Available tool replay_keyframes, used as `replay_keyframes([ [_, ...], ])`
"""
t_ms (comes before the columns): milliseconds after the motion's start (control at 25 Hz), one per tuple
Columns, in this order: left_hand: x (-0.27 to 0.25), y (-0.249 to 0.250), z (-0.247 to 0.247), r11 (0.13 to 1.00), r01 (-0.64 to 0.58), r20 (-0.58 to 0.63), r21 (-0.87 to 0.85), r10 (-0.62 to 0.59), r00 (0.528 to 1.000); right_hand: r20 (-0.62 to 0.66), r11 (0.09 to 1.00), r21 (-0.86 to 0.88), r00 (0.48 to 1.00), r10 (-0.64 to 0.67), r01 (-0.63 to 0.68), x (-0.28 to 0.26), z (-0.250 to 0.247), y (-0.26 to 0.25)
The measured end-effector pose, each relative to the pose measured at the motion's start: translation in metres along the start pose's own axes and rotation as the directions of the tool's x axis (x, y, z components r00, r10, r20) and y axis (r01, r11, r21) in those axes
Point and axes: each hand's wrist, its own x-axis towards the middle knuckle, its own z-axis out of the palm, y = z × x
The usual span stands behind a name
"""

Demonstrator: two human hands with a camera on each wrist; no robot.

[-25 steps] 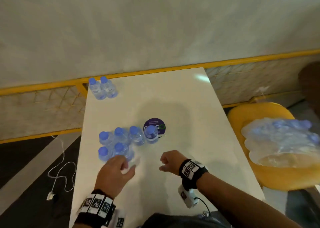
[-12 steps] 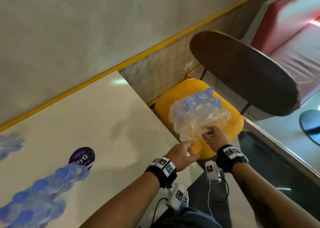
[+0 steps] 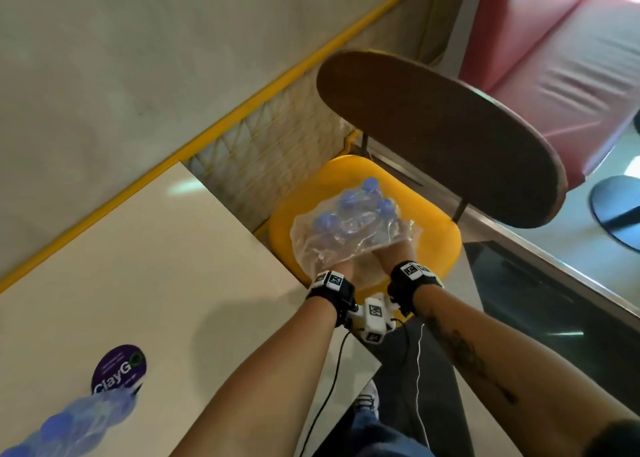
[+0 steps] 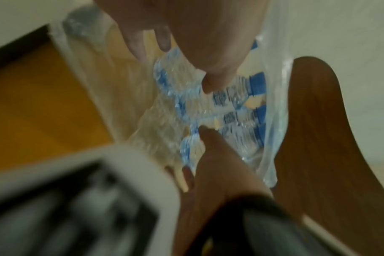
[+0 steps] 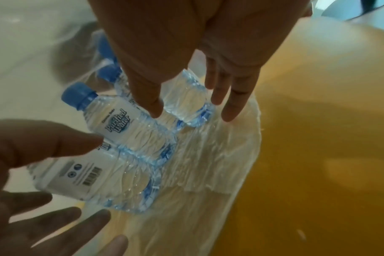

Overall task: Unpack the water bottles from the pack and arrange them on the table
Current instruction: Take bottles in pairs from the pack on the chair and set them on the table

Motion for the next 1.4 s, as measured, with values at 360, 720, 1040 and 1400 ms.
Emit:
replay_keyframes([
  [360, 0.006, -0.002, -0.028, 0.998, -0.007, 0.035, 0.058, 0.005, 0.999, 0.084, 0.973, 0.195, 0.991, 0.105, -0.119, 0.016, -0.019, 0.003],
  [720, -0.103, -0.034, 0.014, 0.816, -0.413, -0.317, -0.405, 0.298, 0.9, 0.045, 0.927, 0.152, 0.934, -0.353, 0.343, -0.062, -0.017, 0.04],
  [1040, -0.228, -0.235, 0.037, 0.936, -0.062, -0.5, -0.345, -0.127, 0.857, 0.362, 0.809, 0.046, 0.745, -0.56, 0.586, -0.198, 0.053, -0.051],
  [1400, -0.331, -0.384, 0.1, 0.866, 0.452, -0.559, -0.214, -0.488, 0.67, 0.565, 0.572, 0.034, 0.456, -0.687, 0.82, -0.292, 0.218, -0.246],
])
